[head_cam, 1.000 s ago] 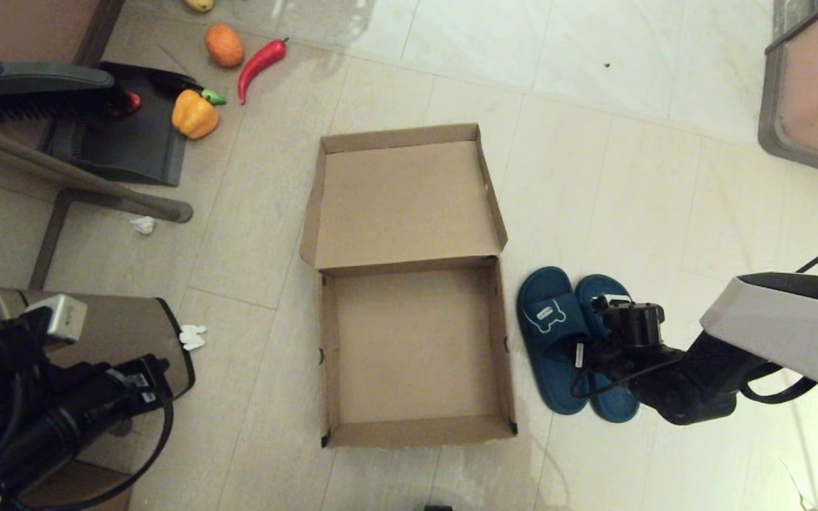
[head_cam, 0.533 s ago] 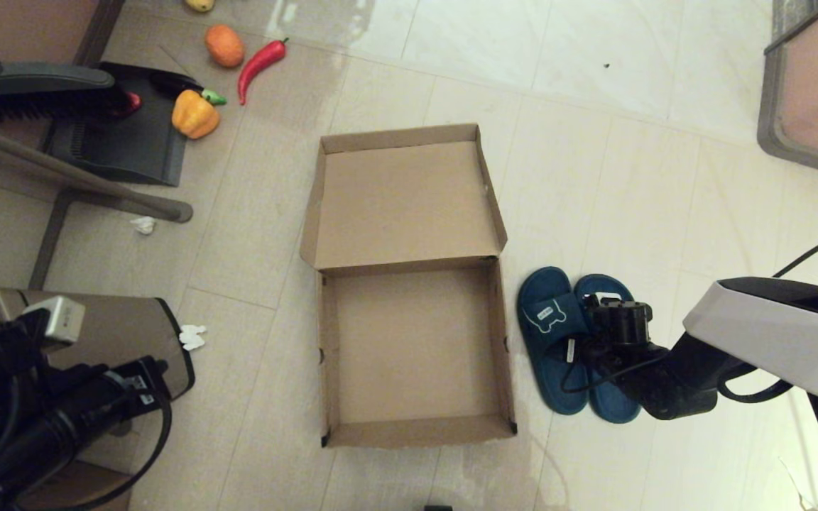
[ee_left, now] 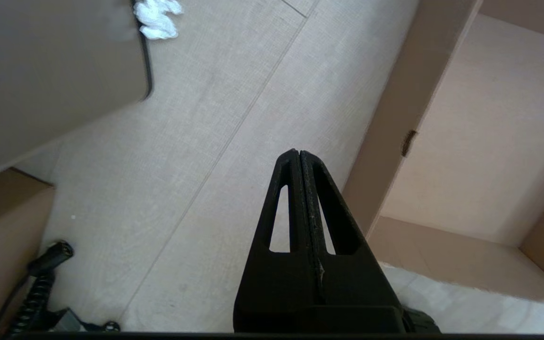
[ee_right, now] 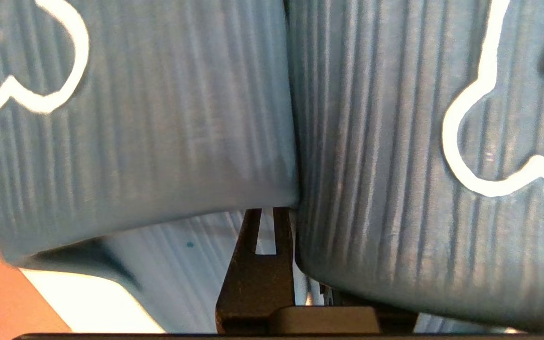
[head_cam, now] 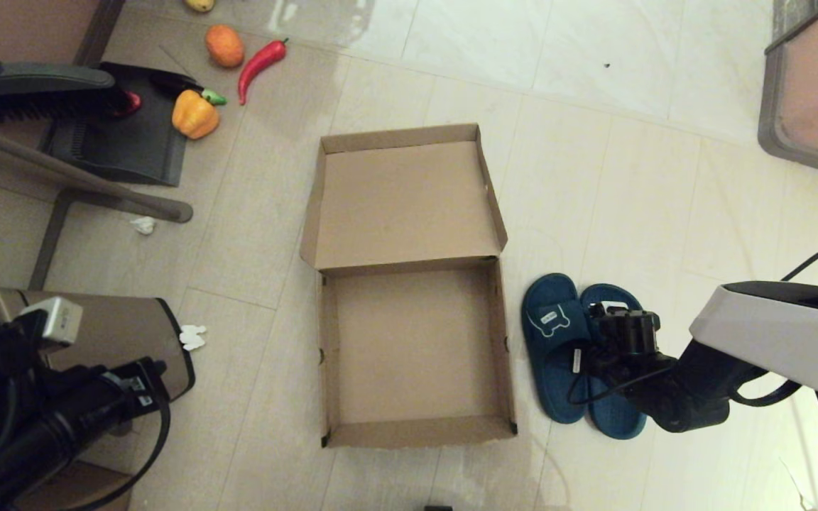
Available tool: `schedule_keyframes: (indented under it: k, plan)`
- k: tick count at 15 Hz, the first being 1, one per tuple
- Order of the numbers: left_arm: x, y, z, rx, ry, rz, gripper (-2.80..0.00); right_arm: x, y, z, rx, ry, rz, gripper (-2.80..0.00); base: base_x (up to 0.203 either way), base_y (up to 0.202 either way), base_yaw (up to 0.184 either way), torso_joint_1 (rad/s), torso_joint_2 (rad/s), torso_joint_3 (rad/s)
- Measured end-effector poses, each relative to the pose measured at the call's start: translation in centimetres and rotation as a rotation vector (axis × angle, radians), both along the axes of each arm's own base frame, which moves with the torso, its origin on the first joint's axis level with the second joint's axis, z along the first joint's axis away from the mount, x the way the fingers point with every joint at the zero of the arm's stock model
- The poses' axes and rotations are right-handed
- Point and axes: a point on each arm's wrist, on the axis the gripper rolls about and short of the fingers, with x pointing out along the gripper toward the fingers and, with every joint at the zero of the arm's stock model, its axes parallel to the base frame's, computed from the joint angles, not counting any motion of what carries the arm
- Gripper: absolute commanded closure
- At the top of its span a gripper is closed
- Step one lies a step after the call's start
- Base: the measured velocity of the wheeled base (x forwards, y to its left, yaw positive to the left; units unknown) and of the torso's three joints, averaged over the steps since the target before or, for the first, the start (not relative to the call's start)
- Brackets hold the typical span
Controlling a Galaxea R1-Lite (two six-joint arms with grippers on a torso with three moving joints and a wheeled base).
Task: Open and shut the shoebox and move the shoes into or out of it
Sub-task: Put the shoes into the shoe box
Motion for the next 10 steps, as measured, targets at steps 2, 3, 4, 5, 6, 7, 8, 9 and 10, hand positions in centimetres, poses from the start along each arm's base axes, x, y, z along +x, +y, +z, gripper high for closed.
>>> schedule_keyframes:
  k: [2,3,4,5,6,7,8,9,10]
  plan:
    - [-0.2,0.0,-0.1,0.0,0.002,-0.001,0.0,-1.0,-0.2,-0.1,0.0,0.001,0.0,0.0,0.0,0.0,0.0,0.0,0.0,0.0]
    - [-0.4,0.0,-0.2,0.001,0.006,-0.001,0.0,-1.6,-0.2,-0.1,0.0,0.0,0.001,0.0,0.0,0.0,0.0,0.0,0.0,0.0]
    - [-0.6,0.0,-0.3,0.002,0.009,-0.001,0.0,-2.3,-0.3,0.0,0.0,0.0,0.002,0.0,0.0,0.0,0.0,0.0,0.0,0.0]
    - [-0.9,0.0,-0.4,0.002,0.012,-0.001,0.0,-2.9,-0.3,0.4,0.001,0.0,0.005,0.0,0.0,0.0,0.0,0.0,0.0,0.0]
    - [-1.1,0.0,-0.4,0.002,0.013,-0.001,0.0,-3.5,-0.3,0.9,0.002,-0.004,0.007,0.0,0.0,0.0,0.0,0.0,0.0,0.0]
    - [-1.3,0.0,-0.5,0.002,0.016,-0.001,0.0,-4.1,-0.4,1.8,0.004,-0.014,0.009,0.0,0.0,0.0,0.0,0.0,0.0,0.0]
    - [-1.6,0.1,-0.6,0.002,0.019,-0.001,0.0,-4.8,-0.5,2.9,0.006,-0.028,0.01,0.0,0.0,0.0,0.0,0.0,0.0,0.0]
    - [-1.9,0.1,-0.7,0.002,0.019,-0.003,0.0,-5.4,-0.5,4.0,0.008,-0.043,0.01,0.0,0.0,0.0,0.0,0.0,0.0,0.0]
    - [-2.2,0.1,-0.8,0.002,0.02,-0.003,0.0,-6.2,-0.5,5.3,0.011,-0.057,0.014,0.0,0.0,0.0,0.0,0.0,0.0,0.0]
